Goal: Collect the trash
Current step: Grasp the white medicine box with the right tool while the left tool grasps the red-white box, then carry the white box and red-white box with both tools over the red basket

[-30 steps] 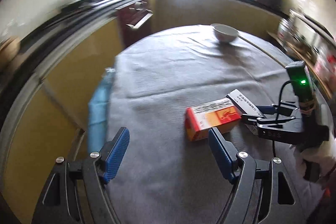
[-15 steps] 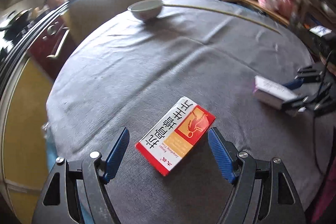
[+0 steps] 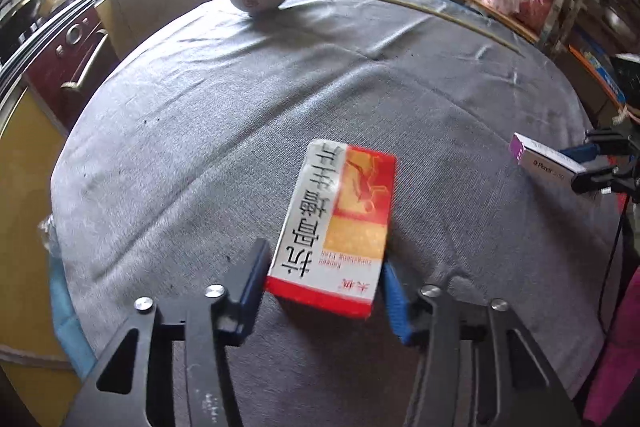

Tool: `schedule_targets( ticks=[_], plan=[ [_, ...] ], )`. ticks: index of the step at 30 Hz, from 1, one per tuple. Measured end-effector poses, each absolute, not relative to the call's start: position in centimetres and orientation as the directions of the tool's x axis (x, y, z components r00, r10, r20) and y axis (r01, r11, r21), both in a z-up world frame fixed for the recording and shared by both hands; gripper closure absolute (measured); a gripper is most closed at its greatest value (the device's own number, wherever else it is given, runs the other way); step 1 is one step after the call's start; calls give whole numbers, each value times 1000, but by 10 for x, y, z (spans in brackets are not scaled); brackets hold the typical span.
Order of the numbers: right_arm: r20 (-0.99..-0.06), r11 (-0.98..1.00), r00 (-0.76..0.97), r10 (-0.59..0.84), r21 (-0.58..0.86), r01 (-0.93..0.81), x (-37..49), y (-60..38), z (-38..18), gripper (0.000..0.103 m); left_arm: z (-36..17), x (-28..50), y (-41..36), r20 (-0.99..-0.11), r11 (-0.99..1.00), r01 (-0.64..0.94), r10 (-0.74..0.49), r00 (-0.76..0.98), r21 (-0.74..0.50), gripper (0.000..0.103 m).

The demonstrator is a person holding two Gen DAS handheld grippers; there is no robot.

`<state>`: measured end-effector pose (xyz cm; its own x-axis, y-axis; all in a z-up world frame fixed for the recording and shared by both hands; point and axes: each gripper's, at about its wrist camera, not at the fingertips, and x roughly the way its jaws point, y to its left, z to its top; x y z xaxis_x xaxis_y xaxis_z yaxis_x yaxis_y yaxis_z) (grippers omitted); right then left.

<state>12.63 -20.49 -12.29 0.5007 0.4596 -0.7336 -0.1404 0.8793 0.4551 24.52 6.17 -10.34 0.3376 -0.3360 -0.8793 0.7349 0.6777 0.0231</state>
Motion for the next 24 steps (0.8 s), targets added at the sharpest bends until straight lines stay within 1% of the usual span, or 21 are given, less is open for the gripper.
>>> schedule_targets(
  ticks=[3,6,11,14,19,24],
  plan=[
    [-727,882,513,456,445,-153,121,-203,-120,55,-105,235,55,-880,730,681,-290,376,50,51],
    [-714,876,523,465,458,-154,114,-205,-119,55,-105,224,44,-874,783,621,-272,403,42,51],
    [-694,871,551,464,472,-140,101,-218,-115,55,-91,192,18,-858,867,486,-164,487,109,53],
    [-680,868,572,459,479,-127,90,-230,-112,55,-75,164,-4,-833,880,447,-121,540,161,56],
    [-656,865,612,442,493,-96,67,-257,-108,55,-51,113,-51,-782,867,422,-63,621,265,56],
    [-625,858,659,418,510,-60,35,-291,-99,54,-36,64,-91,-738,833,445,-67,671,329,56]
  ],
)
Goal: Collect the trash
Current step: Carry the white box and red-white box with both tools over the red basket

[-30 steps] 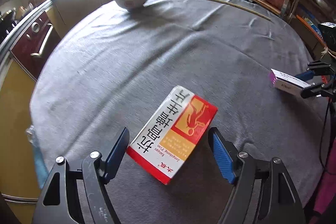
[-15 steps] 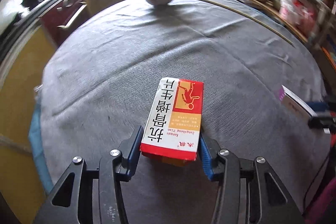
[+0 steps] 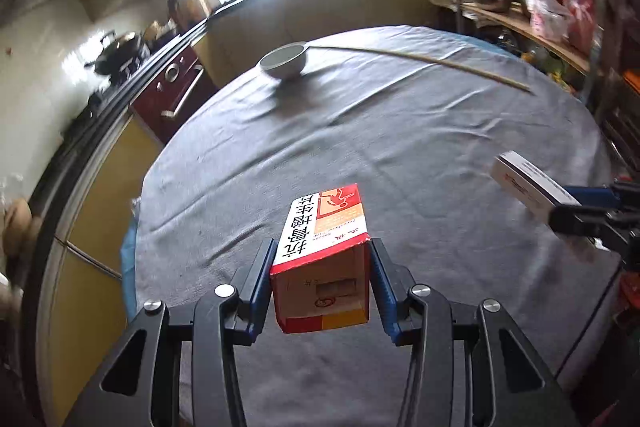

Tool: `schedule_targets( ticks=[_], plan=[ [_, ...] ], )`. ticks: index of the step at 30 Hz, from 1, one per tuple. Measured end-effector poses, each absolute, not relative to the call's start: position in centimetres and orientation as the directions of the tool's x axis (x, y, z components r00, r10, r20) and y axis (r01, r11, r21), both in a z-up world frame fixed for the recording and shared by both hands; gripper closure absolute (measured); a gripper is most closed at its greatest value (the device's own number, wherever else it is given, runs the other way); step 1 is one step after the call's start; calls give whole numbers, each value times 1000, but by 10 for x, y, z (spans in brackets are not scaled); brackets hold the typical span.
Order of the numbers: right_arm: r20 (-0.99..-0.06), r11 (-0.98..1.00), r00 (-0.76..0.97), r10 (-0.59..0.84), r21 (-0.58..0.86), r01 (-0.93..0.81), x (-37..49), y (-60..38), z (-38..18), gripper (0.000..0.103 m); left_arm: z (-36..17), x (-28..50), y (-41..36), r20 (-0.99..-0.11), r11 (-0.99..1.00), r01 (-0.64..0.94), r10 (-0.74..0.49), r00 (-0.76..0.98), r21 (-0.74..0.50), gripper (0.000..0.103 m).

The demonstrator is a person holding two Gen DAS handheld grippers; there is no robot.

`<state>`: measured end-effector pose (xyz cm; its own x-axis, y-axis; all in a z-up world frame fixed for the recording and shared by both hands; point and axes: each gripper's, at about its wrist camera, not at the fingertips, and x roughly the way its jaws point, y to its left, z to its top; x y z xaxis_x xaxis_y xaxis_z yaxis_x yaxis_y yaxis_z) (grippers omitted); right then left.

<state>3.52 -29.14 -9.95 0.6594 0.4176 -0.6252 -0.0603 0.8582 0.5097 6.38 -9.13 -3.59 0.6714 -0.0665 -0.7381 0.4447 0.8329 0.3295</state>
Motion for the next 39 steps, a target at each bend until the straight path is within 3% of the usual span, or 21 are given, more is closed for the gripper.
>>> schedule_targets(
  ticks=[14,39],
  plan=[
    [-572,835,731,372,550,5,-39,-354,-92,54,-16,-12,-164,-706,794,509,-147,693,334,56],
    [-536,817,771,344,575,35,-73,-383,-91,54,-11,-40,-196,-693,785,521,-169,701,335,56]
  ],
)
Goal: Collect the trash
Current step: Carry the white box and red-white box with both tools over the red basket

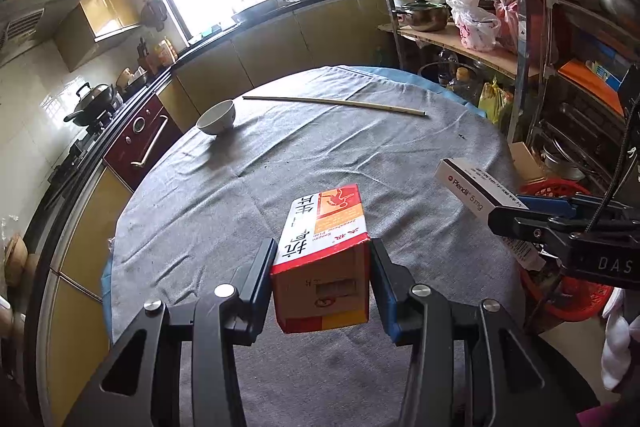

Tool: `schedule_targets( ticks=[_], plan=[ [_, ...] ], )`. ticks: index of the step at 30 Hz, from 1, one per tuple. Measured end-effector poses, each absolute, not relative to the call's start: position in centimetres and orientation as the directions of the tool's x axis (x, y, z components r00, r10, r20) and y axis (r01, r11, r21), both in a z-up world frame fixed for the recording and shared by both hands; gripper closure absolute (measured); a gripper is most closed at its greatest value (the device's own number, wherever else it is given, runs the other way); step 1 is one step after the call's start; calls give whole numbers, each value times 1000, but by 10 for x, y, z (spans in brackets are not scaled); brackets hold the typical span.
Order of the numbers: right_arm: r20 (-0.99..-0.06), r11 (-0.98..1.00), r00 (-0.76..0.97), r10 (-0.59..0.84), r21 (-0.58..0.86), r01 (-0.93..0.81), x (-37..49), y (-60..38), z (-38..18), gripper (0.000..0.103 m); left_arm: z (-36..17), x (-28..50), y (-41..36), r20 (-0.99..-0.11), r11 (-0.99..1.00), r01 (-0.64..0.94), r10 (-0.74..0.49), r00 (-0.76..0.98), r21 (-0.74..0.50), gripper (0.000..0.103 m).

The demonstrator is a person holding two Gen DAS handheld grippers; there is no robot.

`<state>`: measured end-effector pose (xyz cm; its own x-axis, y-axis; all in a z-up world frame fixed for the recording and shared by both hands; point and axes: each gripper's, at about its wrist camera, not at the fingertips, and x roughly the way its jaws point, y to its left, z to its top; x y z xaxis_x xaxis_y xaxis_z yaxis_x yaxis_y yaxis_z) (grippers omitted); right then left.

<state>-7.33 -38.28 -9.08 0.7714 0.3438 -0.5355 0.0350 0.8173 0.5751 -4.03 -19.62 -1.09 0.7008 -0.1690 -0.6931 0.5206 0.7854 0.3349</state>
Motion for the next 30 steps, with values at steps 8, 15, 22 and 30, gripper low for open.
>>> schedule_targets(
  ticks=[8,15,22,30],
  plan=[
    [-534,816,772,345,577,35,-74,-383,-90,54,-13,-41,-201,-698,780,527,-168,696,337,56],
    [-530,813,774,346,582,34,-74,-386,-90,54,-15,-42,-209,-703,766,543,-174,689,343,56],
    [-528,809,780,337,586,48,-76,-395,-92,54,-17,-42,-218,-705,754,553,-174,687,354,56],
    [-528,798,783,329,599,68,-79,-406,-97,54,-22,-42,-226,-714,740,567,-172,679,361,56]
  ],
)
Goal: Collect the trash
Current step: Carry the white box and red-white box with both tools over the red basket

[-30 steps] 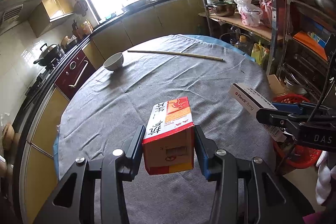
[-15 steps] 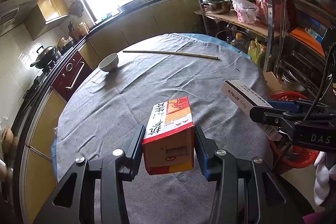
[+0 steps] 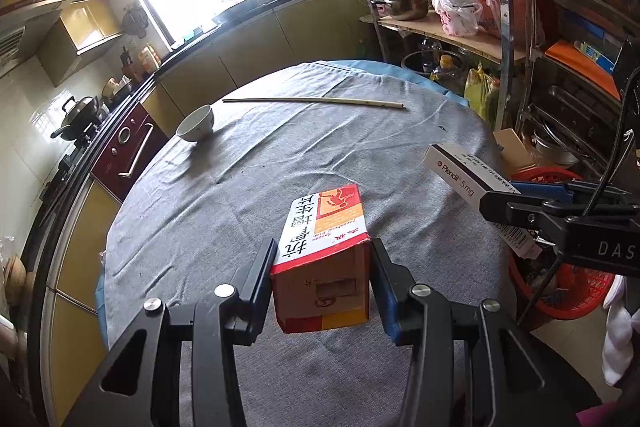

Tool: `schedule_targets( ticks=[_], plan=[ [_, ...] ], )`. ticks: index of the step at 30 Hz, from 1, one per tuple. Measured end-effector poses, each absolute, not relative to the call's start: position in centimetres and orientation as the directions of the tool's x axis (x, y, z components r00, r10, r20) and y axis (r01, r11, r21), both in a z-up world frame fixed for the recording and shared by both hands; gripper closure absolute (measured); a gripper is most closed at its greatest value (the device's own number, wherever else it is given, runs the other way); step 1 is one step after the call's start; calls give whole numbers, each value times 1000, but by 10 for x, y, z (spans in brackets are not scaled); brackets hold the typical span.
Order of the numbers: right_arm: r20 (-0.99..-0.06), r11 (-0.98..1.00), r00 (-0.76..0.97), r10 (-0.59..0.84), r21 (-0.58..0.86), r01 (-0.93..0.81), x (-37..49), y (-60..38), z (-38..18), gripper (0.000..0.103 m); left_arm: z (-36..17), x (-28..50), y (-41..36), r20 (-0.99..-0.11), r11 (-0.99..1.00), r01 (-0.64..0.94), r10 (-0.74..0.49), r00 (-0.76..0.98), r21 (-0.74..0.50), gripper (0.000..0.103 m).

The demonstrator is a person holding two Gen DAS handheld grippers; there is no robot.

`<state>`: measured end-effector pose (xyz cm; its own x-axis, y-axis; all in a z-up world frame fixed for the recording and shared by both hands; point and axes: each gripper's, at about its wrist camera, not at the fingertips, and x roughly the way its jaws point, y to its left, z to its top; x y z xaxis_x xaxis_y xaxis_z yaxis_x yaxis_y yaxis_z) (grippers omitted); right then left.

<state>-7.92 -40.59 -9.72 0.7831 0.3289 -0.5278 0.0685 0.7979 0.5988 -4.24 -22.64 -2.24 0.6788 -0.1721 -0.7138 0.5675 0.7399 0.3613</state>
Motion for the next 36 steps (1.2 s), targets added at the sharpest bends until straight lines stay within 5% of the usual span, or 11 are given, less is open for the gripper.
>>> schedule_targets(
  ticks=[36],
  plan=[
    [-542,758,805,242,623,192,-121,-461,-114,54,-28,-64,-289,-731,641,672,-244,637,371,56]
  ],
)
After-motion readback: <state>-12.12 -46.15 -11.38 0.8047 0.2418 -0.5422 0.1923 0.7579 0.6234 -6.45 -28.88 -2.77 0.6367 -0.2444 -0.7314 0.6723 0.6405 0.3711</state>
